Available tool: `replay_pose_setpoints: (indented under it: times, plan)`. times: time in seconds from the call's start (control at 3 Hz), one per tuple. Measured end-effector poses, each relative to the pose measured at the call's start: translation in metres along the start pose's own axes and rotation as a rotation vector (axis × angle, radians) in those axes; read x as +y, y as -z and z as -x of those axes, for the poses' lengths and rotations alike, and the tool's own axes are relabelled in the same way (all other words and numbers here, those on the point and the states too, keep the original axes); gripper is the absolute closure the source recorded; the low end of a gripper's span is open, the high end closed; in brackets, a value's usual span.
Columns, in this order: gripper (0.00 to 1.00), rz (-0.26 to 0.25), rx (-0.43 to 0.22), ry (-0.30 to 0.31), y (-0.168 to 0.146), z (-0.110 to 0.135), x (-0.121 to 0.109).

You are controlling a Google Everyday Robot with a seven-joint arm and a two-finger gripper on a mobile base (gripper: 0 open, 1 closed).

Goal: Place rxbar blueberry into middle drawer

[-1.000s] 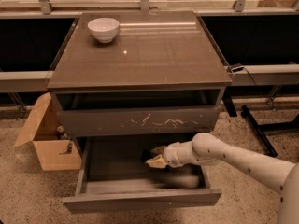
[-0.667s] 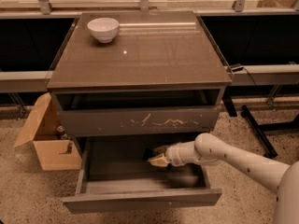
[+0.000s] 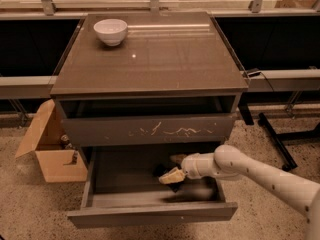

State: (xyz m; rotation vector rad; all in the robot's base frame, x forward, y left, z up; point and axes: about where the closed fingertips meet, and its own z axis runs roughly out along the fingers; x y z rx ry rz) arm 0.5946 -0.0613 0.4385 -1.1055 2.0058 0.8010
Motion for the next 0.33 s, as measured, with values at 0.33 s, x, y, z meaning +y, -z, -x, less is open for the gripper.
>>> replay_pose_setpoints:
  times: [0.33]
  plan:
    - [0.00,-0.043,-0.052,-0.021,0.0380,-0.0070,0.0082]
